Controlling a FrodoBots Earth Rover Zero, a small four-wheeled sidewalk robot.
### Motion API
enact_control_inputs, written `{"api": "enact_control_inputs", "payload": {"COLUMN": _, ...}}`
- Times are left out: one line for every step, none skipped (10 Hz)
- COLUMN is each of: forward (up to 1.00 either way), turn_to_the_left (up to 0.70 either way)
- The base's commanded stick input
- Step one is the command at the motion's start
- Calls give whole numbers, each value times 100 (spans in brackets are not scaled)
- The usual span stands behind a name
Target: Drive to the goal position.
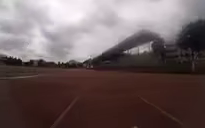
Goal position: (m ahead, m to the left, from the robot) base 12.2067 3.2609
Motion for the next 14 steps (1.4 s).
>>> {"api": "enact_control_inputs", "payload": {"forward": 67, "turn_to_the_left": 0}}
{"api": "enact_control_inputs", "payload": {"forward": 67, "turn_to_the_left": 0}}
{"api": "enact_control_inputs", "payload": {"forward": 67, "turn_to_the_left": 0}}
{"api": "enact_control_inputs", "payload": {"forward": 67, "turn_to_the_left": 0}}
{"api": "enact_control_inputs", "payload": {"forward": 67, "turn_to_the_left": 0}}
{"api": "enact_control_inputs", "payload": {"forward": 67, "turn_to_the_left": 0}}
{"api": "enact_control_inputs", "payload": {"forward": 67, "turn_to_the_left": 0}}
{"api": "enact_control_inputs", "payload": {"forward": 67, "turn_to_the_left": 0}}
{"api": "enact_control_inputs", "payload": {"forward": 67, "turn_to_the_left": 0}}
{"api": "enact_control_inputs", "payload": {"forward": 67, "turn_to_the_left": 0}}
{"api": "enact_control_inputs", "payload": {"forward": 67, "turn_to_the_left": 0}}
{"api": "enact_control_inputs", "payload": {"forward": 67, "turn_to_the_left": 0}}
{"api": "enact_control_inputs", "payload": {"forward": 67, "turn_to_the_left": 0}}
{"api": "enact_control_inputs", "payload": {"forward": 67, "turn_to_the_left": 0}}
